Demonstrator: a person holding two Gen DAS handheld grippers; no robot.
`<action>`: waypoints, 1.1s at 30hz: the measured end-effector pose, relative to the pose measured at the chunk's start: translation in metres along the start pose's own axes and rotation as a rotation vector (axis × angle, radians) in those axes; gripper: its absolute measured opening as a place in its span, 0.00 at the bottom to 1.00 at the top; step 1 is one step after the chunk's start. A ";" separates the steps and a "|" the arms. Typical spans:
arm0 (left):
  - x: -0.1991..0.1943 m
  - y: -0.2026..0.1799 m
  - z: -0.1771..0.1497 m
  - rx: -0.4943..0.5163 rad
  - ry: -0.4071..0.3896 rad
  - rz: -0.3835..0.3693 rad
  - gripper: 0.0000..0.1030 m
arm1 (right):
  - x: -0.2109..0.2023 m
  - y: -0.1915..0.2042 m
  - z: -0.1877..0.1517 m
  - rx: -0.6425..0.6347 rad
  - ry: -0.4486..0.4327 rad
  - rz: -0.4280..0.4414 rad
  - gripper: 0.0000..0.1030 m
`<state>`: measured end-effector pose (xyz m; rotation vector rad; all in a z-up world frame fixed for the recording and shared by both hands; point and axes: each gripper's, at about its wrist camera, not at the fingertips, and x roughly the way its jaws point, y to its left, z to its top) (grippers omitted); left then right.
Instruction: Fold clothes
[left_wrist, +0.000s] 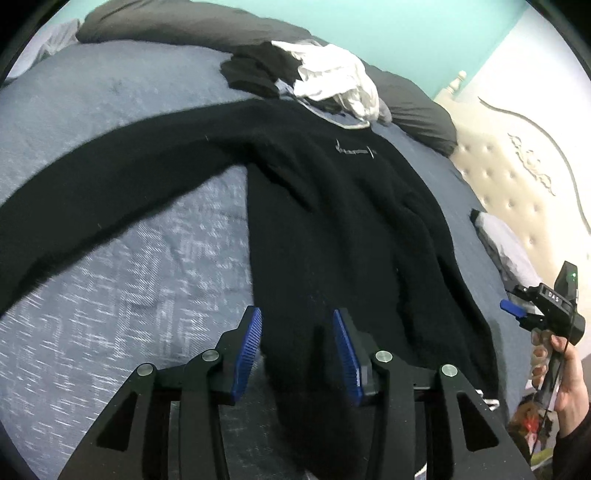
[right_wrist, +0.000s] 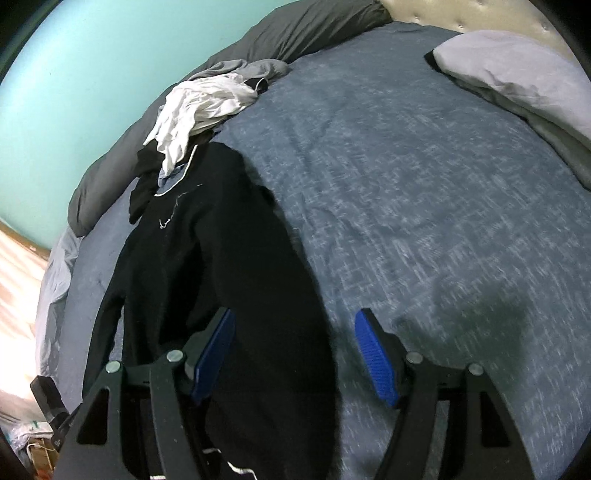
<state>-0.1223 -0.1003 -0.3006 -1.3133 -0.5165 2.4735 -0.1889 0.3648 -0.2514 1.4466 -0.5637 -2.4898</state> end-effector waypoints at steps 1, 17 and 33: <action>0.001 0.000 -0.002 0.001 0.005 -0.007 0.43 | -0.002 0.002 -0.002 -0.006 0.001 -0.003 0.67; 0.003 -0.007 -0.022 0.060 0.033 -0.062 0.07 | -0.004 0.036 -0.022 -0.084 0.047 0.031 0.67; -0.045 0.048 -0.033 -0.055 -0.053 -0.076 0.05 | -0.005 0.047 -0.025 -0.085 0.054 0.051 0.67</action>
